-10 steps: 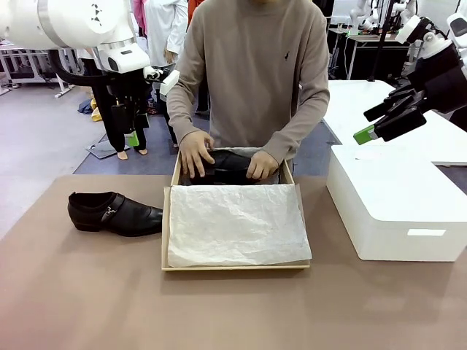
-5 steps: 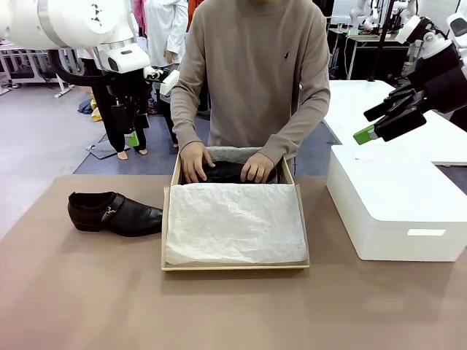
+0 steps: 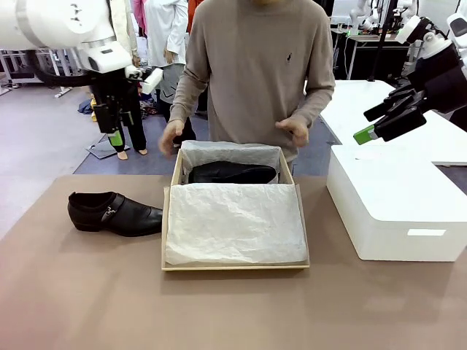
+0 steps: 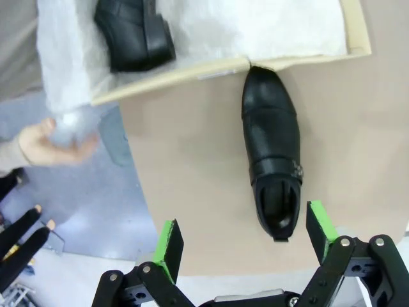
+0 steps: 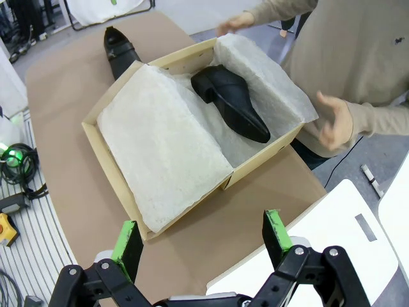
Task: Pack the shoes into the box.
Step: Place the other shoe of the Shoes into the Shoes Box.
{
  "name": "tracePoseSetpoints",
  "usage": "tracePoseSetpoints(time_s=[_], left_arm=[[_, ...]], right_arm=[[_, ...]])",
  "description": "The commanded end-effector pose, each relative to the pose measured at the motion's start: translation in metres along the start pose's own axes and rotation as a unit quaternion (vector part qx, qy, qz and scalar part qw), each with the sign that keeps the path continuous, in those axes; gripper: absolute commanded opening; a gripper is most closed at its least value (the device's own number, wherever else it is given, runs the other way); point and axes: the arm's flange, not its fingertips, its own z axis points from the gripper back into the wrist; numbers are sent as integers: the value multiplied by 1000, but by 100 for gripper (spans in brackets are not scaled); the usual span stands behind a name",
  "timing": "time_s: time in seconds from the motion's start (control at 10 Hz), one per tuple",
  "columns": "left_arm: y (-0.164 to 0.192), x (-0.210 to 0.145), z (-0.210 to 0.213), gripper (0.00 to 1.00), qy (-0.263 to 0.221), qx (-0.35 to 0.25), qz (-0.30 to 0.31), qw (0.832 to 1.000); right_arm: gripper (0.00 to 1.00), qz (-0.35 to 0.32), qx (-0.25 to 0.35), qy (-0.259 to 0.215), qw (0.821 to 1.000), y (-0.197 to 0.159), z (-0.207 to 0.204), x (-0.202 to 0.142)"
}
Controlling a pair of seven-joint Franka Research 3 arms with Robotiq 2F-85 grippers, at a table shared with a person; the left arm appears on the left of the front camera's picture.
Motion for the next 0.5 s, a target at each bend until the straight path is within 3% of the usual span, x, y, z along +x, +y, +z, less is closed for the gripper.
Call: tracePoseSetpoints(time_s=[0.0,0.4], left_arm=[[-23,-29,-7,100,6,21,7,1000],[-42,-68,-38,100,23,30,23,999]], right_arm=[[100,0,5,-7,1000,-1,0,1],[100,0,5,-7,1000,-1,0,1]])
